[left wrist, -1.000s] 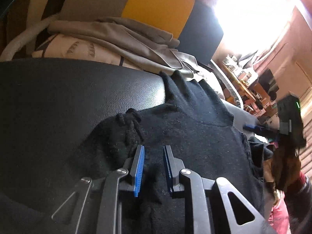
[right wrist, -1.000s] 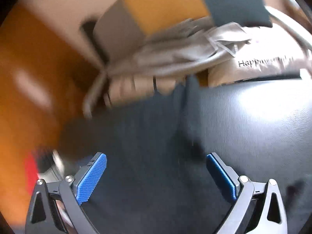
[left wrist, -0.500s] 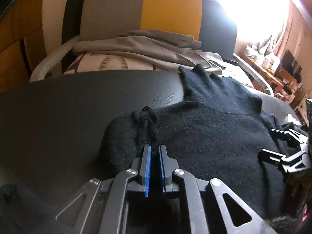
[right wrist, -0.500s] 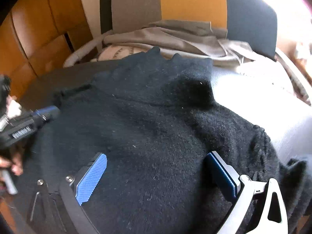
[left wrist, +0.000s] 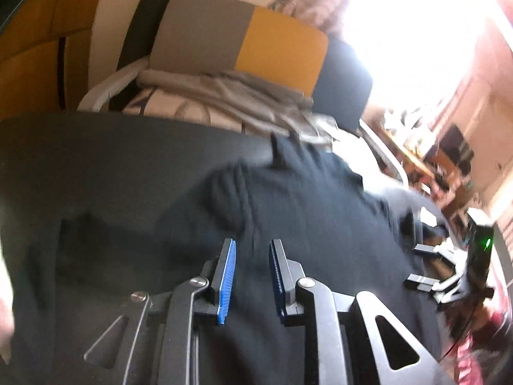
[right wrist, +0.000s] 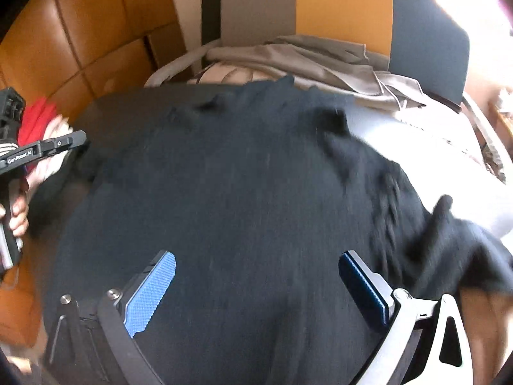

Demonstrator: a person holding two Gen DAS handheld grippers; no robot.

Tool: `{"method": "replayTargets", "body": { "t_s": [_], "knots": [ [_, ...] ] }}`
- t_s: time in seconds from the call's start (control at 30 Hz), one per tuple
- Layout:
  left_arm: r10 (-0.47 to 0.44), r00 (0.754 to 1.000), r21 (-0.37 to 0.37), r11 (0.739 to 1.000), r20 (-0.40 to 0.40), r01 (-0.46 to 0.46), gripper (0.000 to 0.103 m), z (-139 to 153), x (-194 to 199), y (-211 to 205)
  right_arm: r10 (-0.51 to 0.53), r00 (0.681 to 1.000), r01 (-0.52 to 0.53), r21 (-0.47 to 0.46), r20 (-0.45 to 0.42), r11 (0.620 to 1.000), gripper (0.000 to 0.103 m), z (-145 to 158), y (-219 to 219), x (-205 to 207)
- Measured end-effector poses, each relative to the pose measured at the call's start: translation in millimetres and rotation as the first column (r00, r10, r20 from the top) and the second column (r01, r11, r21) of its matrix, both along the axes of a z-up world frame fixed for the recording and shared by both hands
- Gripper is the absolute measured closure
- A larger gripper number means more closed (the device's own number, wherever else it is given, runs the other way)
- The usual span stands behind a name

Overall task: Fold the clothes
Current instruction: 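Release the collar with the left gripper and smooth the sweater flat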

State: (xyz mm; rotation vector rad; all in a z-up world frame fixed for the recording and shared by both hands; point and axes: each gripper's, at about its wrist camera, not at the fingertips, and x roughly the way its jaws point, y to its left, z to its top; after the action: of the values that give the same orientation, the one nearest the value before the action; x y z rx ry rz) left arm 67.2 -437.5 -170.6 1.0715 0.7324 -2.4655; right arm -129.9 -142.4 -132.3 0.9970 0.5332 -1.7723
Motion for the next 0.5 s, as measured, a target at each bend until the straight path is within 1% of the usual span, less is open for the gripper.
{"method": "replayTargets", "body": {
  "t_s": [0.13, 0.17, 0.2, 0.23, 0.3, 0.33, 0.4, 0.47, 0.5],
  "knots": [
    [-0.031, 0.998, 0.001, 1.000, 0.045, 0.031, 0.083, -10, 36, 29, -0.022, 1.000, 0.022, 0.046, 0.011, 0.999, 0.000, -8, 47, 33],
    [-0.034, 0.998, 0.012, 0.999, 0.057, 0.033, 0.083, -14, 43, 33, -0.033, 0.999, 0.032, 0.057, 0.009, 0.998, 0.000, -11, 56, 39],
    [-0.027, 0.997, 0.038, 0.999, 0.069, 0.024, 0.083, -21, 43, 32, -0.047, 0.999, 0.045, 0.067, 0.019, 0.997, 0.000, -15, 66, 43],
    [-0.024, 0.997, 0.039, 0.999, 0.078, 0.021, 0.083, -25, 41, 32, -0.061, 0.998, 0.058, 0.078, 0.030, 0.995, 0.000, -20, 76, 47],
    [-0.038, 0.994, 0.014, 0.999, 0.101, 0.037, 0.082, -29, 34, 31, -0.089, 0.995, 0.084, 0.108, 0.046, 0.991, 0.000, -31, 93, 54],
    [-0.038, 0.992, -0.004, 0.999, 0.122, 0.039, 0.081, -29, 28, 31, -0.096, 0.995, 0.096, 0.116, -0.001, 0.989, 0.000, -35, 101, 60],
    [-0.043, 0.986, -0.036, 0.998, 0.164, 0.049, 0.081, -29, 14, 28, -0.142, 0.990, 0.142, 0.101, -0.008, 0.985, 0.000, -37, 111, 63],
    [-0.038, 0.976, -0.129, 0.989, 0.214, 0.066, 0.080, -30, -4, 26, -0.183, 0.983, 0.183, 0.092, -0.010, 0.979, 0.000, -38, 113, 63],
    [-0.025, 0.973, -0.160, 0.985, 0.231, 0.063, 0.079, -30, -11, 20, -0.204, 0.979, 0.205, 0.093, -0.018, 0.974, 0.000, -39, 110, 63]
  ]
}}
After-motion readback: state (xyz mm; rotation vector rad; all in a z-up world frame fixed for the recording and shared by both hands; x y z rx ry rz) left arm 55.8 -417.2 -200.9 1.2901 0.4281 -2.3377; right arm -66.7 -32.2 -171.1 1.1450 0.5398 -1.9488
